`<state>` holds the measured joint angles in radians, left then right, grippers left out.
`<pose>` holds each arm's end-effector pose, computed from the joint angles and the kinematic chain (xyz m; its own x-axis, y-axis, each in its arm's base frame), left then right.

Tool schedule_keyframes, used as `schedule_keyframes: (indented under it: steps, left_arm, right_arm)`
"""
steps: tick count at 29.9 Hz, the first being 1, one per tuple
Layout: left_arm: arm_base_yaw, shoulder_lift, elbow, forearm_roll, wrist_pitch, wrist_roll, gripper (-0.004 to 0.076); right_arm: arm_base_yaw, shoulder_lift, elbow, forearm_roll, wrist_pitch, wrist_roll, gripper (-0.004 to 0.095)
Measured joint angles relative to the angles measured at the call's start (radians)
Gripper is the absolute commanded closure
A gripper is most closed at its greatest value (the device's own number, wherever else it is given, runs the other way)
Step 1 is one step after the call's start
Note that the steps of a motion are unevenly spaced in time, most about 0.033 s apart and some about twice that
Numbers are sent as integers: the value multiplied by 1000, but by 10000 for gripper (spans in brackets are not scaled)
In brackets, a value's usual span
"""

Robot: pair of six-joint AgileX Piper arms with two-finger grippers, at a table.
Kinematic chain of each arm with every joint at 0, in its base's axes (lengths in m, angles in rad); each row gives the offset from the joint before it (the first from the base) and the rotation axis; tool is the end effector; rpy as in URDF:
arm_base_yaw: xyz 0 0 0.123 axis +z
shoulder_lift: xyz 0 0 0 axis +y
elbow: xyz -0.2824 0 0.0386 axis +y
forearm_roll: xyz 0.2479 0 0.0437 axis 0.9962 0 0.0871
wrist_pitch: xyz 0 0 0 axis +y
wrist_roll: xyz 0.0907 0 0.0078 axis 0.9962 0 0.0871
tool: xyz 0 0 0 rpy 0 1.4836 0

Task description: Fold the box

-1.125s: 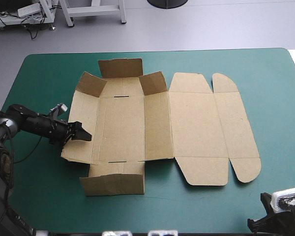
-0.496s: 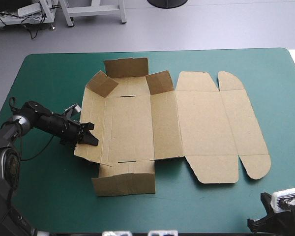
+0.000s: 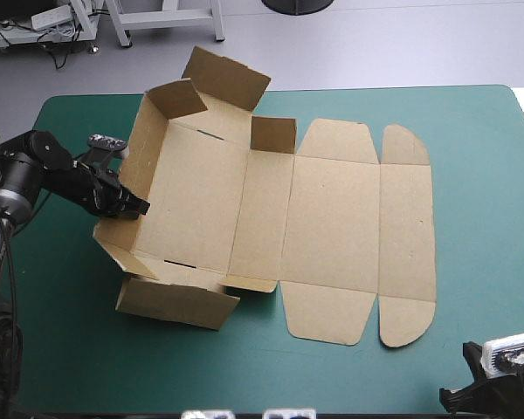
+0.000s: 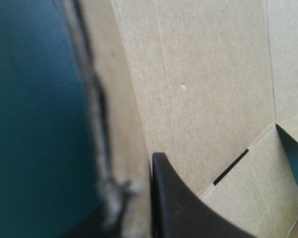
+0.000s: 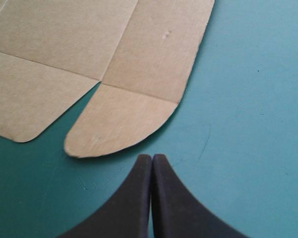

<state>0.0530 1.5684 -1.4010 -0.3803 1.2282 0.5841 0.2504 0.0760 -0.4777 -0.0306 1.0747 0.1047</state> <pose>0.3149 -0.0152 0.3254 -0.8409 0.3640 -0.4005 0.4613 0.8690 -0.1788 0.0085 -0.0003 0.2697 -0.5536 -0.0487 -0.8313 -0.1769 0.9824 0.0602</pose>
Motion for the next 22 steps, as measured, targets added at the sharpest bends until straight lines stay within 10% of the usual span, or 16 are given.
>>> schedule_keyframes:
  steps: [22]
  left_arm:
    - [-508, -51, -197, 501, 12, 129, 734]
  right_arm:
    - [0, 0, 0, 0, 0, 0, 921]
